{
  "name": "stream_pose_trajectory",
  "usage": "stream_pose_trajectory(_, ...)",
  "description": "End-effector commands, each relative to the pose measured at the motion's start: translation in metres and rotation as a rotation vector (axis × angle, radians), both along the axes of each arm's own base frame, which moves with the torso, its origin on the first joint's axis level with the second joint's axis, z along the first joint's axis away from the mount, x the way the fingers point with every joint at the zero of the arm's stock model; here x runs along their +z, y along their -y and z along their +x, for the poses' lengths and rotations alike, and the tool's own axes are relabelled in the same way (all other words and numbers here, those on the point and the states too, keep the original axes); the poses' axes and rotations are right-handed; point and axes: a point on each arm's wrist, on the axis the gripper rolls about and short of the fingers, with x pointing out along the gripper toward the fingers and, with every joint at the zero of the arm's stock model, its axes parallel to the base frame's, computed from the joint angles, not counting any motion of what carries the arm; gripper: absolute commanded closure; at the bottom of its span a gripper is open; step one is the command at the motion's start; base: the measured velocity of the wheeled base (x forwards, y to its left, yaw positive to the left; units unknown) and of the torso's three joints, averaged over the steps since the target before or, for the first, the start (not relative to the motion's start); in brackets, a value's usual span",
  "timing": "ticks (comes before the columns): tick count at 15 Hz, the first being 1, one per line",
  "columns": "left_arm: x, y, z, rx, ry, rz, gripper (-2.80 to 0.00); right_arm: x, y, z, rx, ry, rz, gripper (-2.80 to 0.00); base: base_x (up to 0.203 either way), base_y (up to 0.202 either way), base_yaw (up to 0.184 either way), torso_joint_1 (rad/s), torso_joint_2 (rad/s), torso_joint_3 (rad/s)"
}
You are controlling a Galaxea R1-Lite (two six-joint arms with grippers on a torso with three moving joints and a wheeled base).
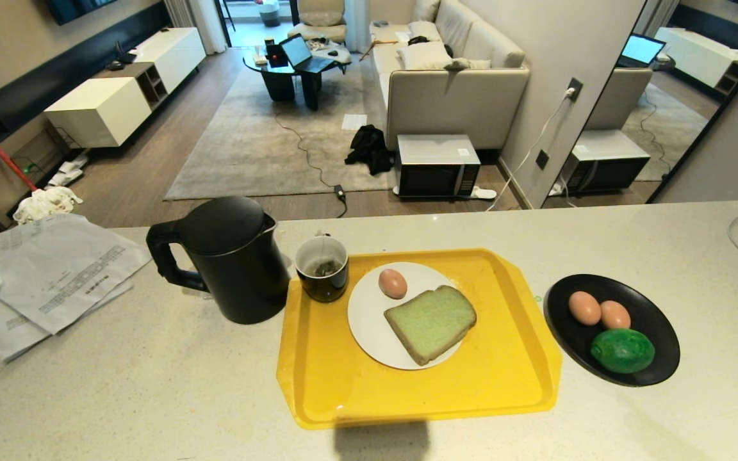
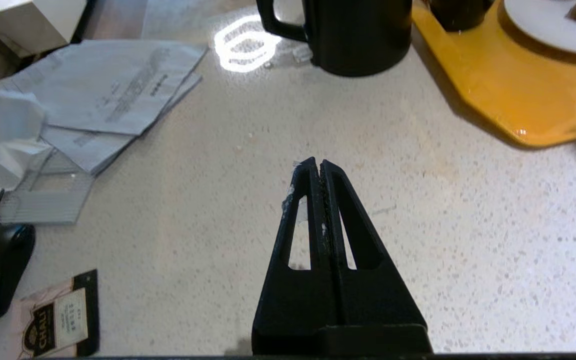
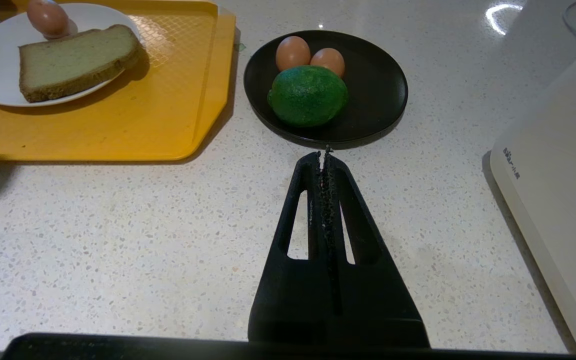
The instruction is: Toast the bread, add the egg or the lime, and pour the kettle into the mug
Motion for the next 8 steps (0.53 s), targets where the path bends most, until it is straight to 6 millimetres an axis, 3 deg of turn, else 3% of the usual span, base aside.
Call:
stream_pose_trajectory(1, -0.0053, 0.0000, 0.0029, 0.003, 0.009, -0.008, 0.00, 0.0001, 0.0000, 0.0000, 0.000, 0.000, 0.000, 0.00, 0.000, 0.000, 0.000, 0.000, 0.00, 0.000)
stream_pose_trajectory(8, -0.0134, 0.0001, 0.0057, -0.004, -0.011, -0.073, 0.00, 0.0001, 0.0000, 0.0000, 0.000, 0.000, 0.000, 0.00, 0.000, 0.000, 0.000, 0.000, 0.00, 0.000)
